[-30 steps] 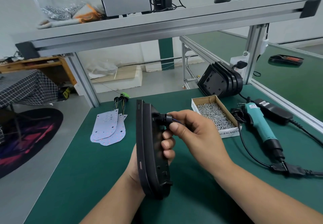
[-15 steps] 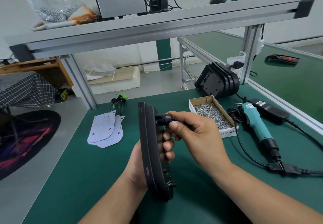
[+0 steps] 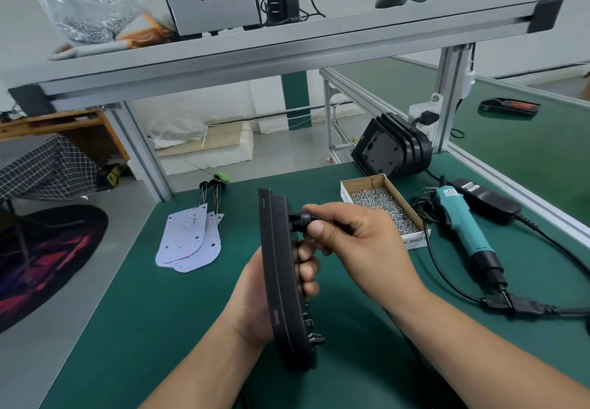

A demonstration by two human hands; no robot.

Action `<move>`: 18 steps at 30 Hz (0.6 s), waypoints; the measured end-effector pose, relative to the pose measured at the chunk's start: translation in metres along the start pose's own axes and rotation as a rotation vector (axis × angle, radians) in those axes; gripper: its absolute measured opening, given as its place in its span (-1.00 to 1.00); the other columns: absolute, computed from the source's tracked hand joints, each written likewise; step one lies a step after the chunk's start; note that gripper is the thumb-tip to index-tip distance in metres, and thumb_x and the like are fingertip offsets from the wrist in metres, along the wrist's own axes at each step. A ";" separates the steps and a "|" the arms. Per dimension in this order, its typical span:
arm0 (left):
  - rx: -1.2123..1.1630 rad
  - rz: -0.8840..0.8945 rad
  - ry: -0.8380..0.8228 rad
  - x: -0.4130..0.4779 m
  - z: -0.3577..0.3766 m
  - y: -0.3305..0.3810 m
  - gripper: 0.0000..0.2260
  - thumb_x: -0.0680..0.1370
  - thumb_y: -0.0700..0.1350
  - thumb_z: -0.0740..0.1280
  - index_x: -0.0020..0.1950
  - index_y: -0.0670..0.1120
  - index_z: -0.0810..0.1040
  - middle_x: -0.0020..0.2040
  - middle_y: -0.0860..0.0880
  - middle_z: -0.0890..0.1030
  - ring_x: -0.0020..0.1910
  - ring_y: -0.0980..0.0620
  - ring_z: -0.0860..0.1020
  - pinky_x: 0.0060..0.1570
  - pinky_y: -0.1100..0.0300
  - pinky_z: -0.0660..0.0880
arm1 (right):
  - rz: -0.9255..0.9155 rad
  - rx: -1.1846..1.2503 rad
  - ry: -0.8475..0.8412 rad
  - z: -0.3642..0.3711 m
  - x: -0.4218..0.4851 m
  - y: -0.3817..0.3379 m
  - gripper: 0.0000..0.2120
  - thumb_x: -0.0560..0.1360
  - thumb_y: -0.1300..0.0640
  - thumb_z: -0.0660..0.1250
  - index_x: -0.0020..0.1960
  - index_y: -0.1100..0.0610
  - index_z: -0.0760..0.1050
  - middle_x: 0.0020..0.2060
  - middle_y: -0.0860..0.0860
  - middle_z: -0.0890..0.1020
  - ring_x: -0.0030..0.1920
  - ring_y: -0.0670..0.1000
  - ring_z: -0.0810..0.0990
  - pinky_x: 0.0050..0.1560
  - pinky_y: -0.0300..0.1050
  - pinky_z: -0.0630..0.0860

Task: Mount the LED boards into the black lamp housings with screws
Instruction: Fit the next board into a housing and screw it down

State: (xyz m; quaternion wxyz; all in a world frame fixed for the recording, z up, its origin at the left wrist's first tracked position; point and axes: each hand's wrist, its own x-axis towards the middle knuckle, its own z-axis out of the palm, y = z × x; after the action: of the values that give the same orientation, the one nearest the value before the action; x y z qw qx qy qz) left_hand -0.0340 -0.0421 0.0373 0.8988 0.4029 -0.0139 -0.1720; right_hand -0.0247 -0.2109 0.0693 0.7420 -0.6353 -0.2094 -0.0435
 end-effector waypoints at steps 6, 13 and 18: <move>0.094 0.137 0.032 0.004 0.001 0.000 -0.55 0.38 0.05 0.64 0.14 -0.11 0.61 -0.11 -0.05 0.59 -0.33 0.04 0.54 -0.37 0.18 0.53 | -0.063 -0.470 0.042 -0.010 0.010 0.000 -0.79 0.57 0.20 0.51 0.17 0.00 0.74 -0.01 -0.02 0.65 0.16 -0.04 0.58 0.19 -0.26 0.43; 0.328 0.382 0.148 0.003 -0.002 0.004 -0.58 0.54 -0.03 0.54 0.34 -0.13 0.59 0.32 -0.23 0.66 0.25 -0.23 0.66 0.20 -0.16 0.62 | 0.008 -0.208 0.047 -0.016 0.013 0.005 -0.57 0.63 -0.11 0.24 -0.01 0.27 0.61 -0.12 0.18 0.68 -0.06 0.10 0.67 0.03 0.09 0.57; 0.599 0.551 0.240 -0.001 0.002 0.011 -0.71 0.52 -0.02 0.54 0.20 -0.01 0.63 0.17 -0.12 0.73 0.17 -0.18 0.69 0.13 -0.04 0.67 | 0.131 -0.045 -0.136 -0.024 0.012 0.008 -0.38 0.51 -0.44 0.33 0.19 0.06 0.71 0.15 0.11 0.74 0.26 0.14 0.68 0.34 0.11 0.56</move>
State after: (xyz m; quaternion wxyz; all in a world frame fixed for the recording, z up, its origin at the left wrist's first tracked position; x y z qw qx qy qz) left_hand -0.0320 -0.0366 0.0462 0.7498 0.6445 -0.0657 0.1342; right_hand -0.0048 -0.2294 0.0637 0.7128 -0.6657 -0.2163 0.0437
